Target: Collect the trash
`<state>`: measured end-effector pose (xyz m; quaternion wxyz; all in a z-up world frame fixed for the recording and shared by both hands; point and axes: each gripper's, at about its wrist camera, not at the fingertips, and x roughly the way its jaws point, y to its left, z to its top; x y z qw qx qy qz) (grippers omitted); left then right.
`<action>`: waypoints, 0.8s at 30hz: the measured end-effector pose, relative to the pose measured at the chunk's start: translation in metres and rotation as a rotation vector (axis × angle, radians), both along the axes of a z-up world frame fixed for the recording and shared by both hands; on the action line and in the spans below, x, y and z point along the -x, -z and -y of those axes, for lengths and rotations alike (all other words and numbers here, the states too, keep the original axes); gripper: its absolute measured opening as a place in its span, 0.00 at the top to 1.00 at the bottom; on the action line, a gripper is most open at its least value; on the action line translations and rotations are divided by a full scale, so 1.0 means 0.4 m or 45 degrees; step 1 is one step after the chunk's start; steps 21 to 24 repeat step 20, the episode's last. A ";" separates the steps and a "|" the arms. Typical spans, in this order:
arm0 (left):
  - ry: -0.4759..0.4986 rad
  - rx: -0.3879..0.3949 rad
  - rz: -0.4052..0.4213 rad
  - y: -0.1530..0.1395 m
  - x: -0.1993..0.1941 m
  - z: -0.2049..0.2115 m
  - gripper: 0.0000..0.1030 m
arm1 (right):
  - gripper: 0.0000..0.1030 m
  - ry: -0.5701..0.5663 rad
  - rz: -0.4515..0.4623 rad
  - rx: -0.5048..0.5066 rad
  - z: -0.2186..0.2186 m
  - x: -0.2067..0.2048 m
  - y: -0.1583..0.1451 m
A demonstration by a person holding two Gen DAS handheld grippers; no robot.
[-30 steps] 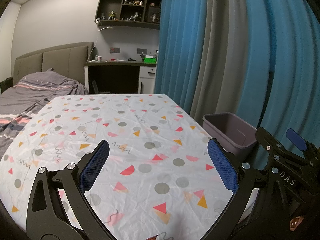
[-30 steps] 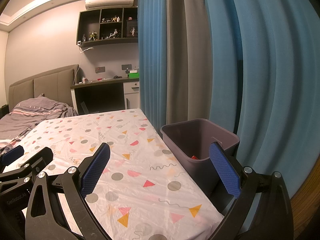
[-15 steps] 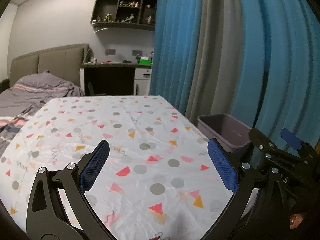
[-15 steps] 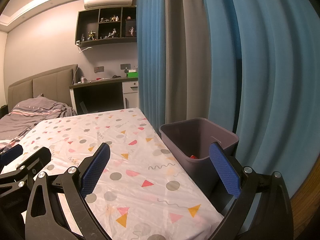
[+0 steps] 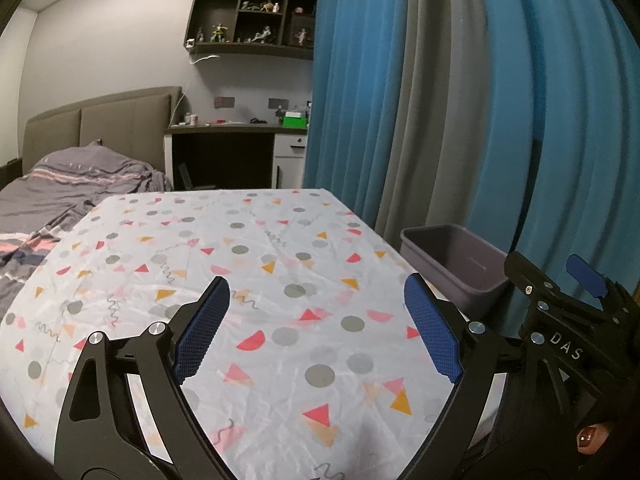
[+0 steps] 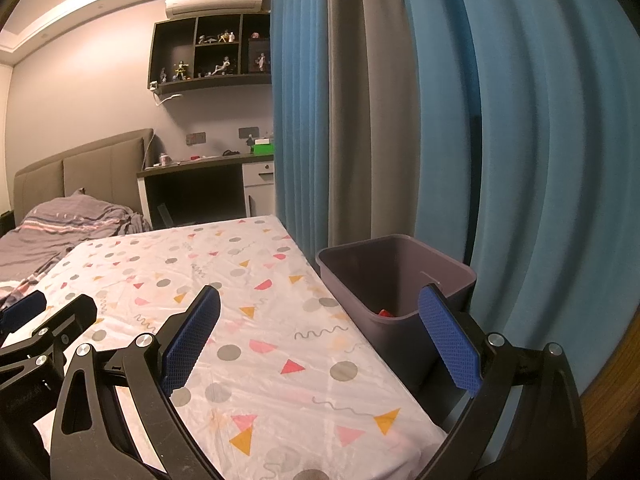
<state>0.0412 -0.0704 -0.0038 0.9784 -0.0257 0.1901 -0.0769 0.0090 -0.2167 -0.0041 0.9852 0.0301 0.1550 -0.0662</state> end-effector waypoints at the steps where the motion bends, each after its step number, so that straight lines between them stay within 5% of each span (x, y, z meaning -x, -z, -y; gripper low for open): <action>1: -0.002 0.001 0.000 0.000 -0.001 -0.001 0.15 | 0.07 -0.001 0.000 0.001 0.000 0.000 0.000; 24: -0.070 -0.044 0.018 -0.012 0.001 -0.011 0.07 | 0.07 0.018 0.008 -0.016 0.005 -0.006 -0.005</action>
